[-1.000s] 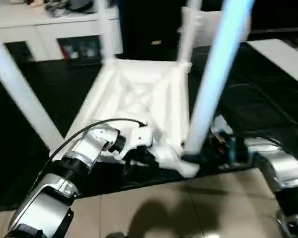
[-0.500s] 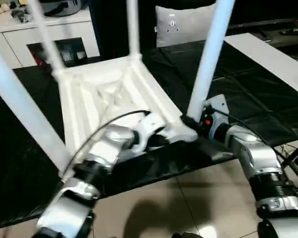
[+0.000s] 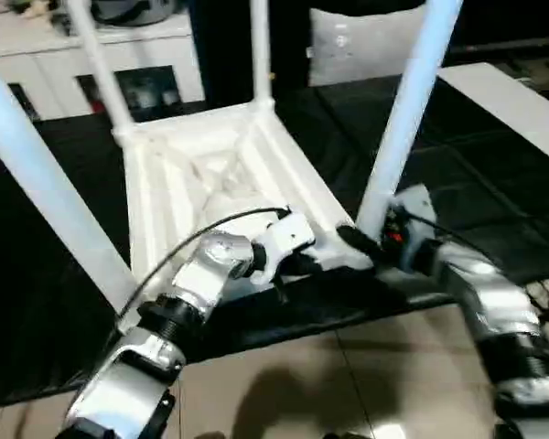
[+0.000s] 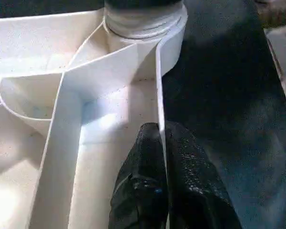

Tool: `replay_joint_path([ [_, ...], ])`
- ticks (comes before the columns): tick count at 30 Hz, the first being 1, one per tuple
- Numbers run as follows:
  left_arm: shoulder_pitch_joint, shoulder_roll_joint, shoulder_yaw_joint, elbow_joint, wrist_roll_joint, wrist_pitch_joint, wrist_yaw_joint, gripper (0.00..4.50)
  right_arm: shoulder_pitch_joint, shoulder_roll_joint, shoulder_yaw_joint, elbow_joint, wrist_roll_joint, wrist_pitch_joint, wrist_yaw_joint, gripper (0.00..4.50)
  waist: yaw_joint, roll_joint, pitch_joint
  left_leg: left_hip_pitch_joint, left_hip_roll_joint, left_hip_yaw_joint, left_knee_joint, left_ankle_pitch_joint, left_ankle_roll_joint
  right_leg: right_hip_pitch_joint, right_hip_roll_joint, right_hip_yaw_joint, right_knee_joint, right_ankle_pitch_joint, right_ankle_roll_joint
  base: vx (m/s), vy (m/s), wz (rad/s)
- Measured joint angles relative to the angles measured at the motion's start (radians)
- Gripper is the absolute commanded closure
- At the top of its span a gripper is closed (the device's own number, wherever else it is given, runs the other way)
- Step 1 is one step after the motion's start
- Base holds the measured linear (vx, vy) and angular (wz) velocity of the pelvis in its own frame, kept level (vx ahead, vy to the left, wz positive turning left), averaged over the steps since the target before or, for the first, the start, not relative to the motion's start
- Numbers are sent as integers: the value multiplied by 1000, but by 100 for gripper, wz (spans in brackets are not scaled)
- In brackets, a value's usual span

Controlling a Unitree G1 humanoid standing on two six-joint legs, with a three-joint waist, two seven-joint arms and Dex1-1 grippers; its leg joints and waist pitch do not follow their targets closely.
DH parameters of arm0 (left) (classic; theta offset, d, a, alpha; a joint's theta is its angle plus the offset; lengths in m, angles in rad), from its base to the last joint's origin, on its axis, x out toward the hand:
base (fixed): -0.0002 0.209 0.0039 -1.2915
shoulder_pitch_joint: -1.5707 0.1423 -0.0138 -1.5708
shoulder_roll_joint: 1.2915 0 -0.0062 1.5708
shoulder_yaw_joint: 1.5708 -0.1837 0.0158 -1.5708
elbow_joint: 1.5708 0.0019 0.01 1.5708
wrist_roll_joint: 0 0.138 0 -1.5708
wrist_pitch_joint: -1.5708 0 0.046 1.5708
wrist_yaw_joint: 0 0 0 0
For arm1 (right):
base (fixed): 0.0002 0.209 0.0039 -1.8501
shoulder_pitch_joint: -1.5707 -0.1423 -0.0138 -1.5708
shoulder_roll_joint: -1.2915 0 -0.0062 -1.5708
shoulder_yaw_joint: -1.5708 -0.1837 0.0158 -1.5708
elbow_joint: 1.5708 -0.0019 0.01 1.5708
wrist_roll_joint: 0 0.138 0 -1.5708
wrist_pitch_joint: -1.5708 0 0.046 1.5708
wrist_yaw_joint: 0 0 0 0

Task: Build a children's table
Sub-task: Rotate leg to tighten

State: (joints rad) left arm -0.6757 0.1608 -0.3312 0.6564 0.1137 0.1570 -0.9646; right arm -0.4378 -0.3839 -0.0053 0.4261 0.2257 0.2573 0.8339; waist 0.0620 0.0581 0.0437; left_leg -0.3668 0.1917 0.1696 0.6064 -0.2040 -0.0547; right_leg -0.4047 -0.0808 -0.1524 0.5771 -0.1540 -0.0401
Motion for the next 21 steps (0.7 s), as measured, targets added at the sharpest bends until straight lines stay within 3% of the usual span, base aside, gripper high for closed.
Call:
replay_joint_path([
  [3,0,39,-9,7,-2,-47,-59,450,28,-59,16,-46,20,-3,134,64,6,0,0,0,0,0,0,0,0,0,0,0,0,0,0,0,0,0],
  [10,0,42,-16,8,0,-63,-74,450,32,-64,25,-60,21,-5,175,52,22,0,0,0,0,0,0,0,0,0,0,0,0,0,0,0,0,0],
  [11,-1,55,-28,8,1,-89,-92,450,32,-77,38,-60,22,-13,208,87,25,-1,0,0,0,0,0,0,0,0,0,0,0,0,0,0,0,0],
  [13,4,136,-70,1,-3,-188,-213,450,32,-144,86,-58,25,-38,348,93,30,-1,0,0,0,0,-1,0,0,0,0,0,0,-1,1,0,0,0],
  [16,9,211,-81,-9,-8,-254,-343,450,31,-176,98,-55,43,-49,461,108,40,-2,0,1,0,0,-2,0,0,0,0,0,1,-2,0,0,0,0],
  [18,9,215,-93,-20,-3,-272,-376,450,30,-174,119,-54,45,-51,500,135,52,-1,0,1,0,0,0,0,0,1,-1,0,1,-2,0,0,0,0],
  [21,7,210,-107,-24,-2,-294,-386,450,30,-167,147,-52,47,-51,538,151,54,-3,0,2,-1,0,4,-1,2,1,-3,1,1,-1,0,0,0,0],
])
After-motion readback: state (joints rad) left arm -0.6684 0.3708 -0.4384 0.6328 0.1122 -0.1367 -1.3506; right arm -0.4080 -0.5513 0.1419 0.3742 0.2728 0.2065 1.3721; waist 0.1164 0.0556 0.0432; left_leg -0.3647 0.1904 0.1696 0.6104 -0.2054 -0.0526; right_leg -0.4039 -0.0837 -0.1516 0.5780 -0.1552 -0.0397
